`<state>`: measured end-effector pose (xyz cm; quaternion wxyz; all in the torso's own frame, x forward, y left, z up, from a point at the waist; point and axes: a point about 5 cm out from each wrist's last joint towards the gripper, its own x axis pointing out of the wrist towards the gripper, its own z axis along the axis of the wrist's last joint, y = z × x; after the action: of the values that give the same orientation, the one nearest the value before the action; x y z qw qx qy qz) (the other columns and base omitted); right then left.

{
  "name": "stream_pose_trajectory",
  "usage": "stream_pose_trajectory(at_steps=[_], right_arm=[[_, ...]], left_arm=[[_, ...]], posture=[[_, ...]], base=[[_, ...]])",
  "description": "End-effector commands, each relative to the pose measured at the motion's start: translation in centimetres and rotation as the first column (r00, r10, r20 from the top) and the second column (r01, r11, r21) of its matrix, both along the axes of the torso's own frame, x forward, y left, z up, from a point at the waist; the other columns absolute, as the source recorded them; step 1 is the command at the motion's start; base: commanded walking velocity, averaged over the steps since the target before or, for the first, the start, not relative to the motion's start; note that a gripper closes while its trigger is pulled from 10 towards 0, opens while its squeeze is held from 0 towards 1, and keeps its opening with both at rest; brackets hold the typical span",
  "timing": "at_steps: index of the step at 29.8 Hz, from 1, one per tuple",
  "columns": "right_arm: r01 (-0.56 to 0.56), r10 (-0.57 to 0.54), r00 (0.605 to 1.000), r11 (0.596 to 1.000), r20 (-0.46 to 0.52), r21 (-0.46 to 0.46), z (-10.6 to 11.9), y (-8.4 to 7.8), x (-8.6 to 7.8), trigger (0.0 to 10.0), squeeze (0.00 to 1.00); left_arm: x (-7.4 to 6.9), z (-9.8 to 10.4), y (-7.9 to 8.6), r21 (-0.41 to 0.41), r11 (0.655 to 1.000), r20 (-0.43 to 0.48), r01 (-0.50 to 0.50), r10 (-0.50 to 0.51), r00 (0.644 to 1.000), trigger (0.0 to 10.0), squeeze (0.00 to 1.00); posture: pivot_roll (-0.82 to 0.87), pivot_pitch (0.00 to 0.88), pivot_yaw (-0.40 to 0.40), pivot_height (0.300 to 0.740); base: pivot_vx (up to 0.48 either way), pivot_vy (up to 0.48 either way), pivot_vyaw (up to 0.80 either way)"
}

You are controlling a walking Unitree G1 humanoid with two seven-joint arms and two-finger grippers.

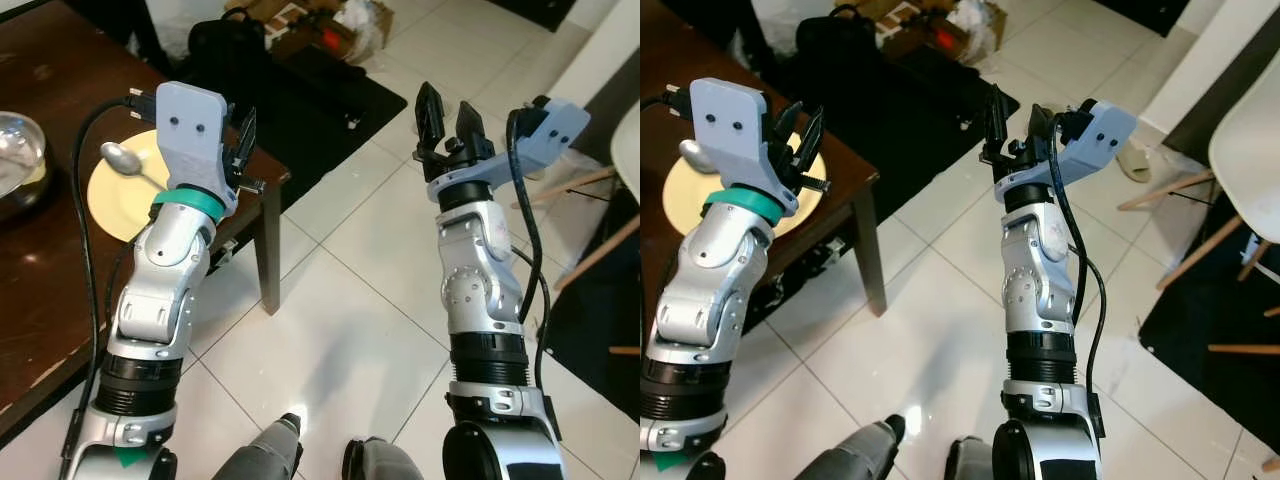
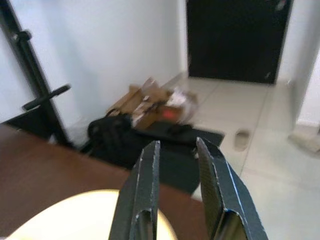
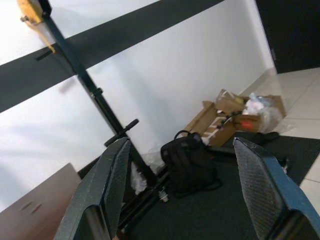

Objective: Setting the table

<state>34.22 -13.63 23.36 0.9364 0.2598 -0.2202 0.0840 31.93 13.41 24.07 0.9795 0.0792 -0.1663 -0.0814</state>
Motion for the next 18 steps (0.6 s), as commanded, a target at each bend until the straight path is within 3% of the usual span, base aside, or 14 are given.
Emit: stream_pose_trajectory(at_steps=[1,18], right_arm=[[-0.009,0.009,1.000,1.000,-0.008,0.004,-0.26,0.02,-0.18,10.0,0.00],[0.014,-0.014,1.000,1.000,-0.016,-0.015,-0.48,-0.41,-0.22,10.0,0.00]], left_arm=[[0.05,-0.12,-0.48,0.027,1.000,-0.014,0.007,-0.007,1.000,10.0,0.00],[0.17,0.00,-0.84,0.047,0.999,-0.002,0.014,-0.014,1.000,10.0,0.00]], posture=[[0.20,0.095,-0.009,0.740],[0.20,0.085,-0.001,0.740]], base=[[0.000,0.000,0.79],[0.000,0.000,0.79]])
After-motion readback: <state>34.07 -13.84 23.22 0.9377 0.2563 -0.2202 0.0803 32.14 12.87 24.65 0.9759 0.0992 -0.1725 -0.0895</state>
